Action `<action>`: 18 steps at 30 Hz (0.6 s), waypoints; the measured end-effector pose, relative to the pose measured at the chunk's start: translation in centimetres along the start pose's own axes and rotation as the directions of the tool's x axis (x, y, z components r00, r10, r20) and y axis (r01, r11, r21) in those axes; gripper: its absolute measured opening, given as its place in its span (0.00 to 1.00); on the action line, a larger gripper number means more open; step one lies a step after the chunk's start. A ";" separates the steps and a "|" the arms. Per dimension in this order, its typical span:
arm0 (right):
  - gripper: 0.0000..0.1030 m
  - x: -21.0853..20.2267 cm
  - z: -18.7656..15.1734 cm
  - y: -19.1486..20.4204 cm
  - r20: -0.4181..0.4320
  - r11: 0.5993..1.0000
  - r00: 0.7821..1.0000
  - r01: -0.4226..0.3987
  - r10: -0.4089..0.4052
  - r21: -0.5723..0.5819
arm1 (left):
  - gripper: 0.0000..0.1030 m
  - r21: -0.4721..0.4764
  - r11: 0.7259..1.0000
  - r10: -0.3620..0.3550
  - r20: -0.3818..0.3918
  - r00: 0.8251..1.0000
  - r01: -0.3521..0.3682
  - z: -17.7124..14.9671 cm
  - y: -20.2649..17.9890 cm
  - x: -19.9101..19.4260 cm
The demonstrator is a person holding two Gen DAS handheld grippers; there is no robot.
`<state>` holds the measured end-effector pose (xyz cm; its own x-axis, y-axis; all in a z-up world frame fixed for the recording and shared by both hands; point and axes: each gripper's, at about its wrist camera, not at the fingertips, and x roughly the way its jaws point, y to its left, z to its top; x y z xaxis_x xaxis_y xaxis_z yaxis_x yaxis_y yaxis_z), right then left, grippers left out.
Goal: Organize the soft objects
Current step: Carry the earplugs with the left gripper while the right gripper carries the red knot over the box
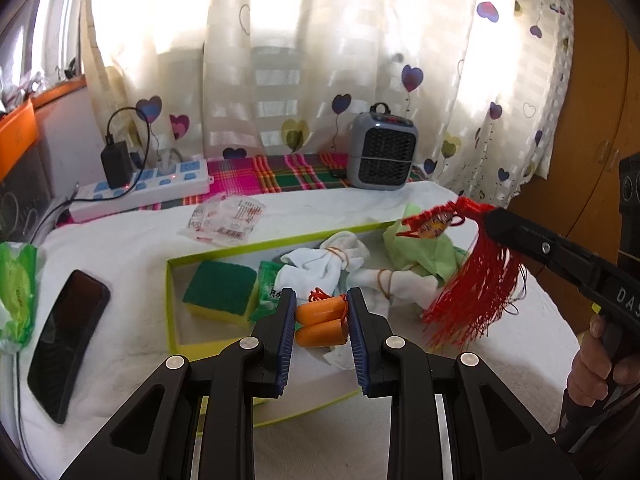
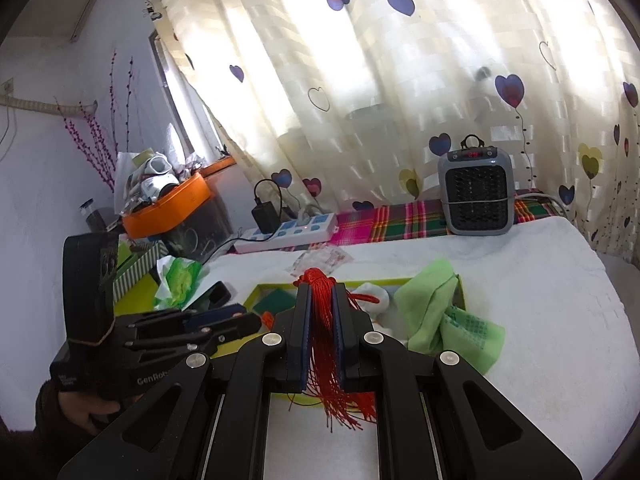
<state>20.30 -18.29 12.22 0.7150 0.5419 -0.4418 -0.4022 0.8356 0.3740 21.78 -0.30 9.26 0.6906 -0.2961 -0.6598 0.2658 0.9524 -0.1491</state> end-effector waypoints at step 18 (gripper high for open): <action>0.10 6.1 -0.4 -2.6 -0.092 0.993 0.989 0.119 -0.117 0.018 | 0.23 0.012 1.000 0.025 -0.059 0.998 -0.024 -0.4 0.5 4.3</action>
<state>25.51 -17.13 8.22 0.7011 0.4467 -0.5557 -0.3044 0.8923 0.3333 24.62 -1.08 6.03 0.6559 -0.2675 -0.7059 0.2572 0.9584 -0.1242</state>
